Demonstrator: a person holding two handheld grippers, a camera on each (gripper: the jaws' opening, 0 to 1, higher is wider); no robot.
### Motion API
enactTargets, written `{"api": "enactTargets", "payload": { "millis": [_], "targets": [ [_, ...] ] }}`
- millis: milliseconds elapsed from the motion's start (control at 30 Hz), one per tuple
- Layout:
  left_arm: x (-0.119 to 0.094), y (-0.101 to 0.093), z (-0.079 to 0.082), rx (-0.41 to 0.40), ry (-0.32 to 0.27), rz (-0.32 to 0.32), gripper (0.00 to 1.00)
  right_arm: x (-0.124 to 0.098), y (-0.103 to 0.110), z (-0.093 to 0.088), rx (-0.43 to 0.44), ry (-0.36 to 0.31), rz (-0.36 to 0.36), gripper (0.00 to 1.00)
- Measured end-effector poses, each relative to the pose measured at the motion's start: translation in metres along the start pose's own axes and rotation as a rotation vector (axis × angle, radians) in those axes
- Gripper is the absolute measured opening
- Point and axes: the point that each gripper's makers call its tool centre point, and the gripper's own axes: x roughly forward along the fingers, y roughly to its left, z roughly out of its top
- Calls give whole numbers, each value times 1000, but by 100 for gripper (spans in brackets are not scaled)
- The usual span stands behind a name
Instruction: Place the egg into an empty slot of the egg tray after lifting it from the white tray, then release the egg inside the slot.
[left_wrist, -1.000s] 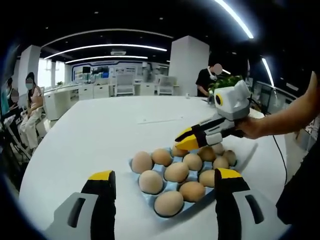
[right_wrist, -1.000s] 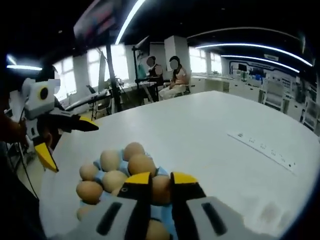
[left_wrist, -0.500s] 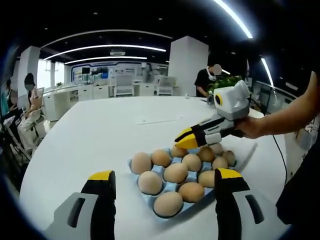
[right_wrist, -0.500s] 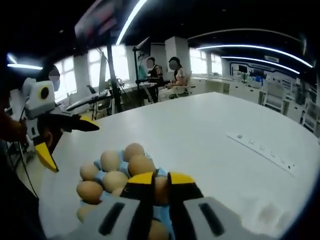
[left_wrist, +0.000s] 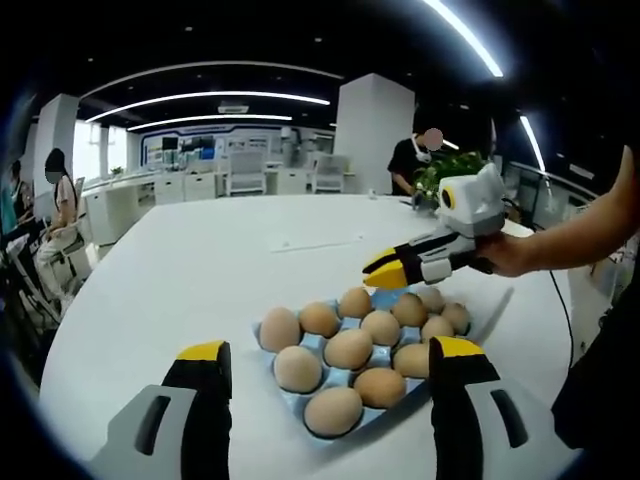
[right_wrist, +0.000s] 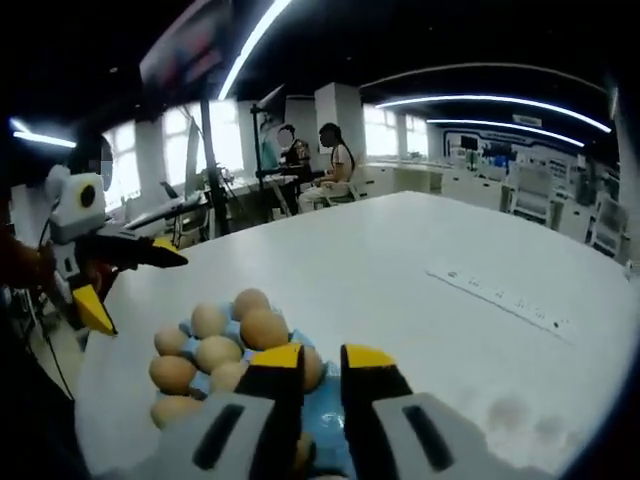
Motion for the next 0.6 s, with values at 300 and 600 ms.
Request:
{"api": "enactTargets", "payload": {
  "millis": [300, 600],
  "targets": [
    [3, -3, 3, 5, -6, -10, 82, -47, -48, -3, 61, -48, -163, 13],
    [3, -4, 2, 6, -1, -13, 82, -111, -109, -18, 159, -106, -389, 15]
  ]
}}
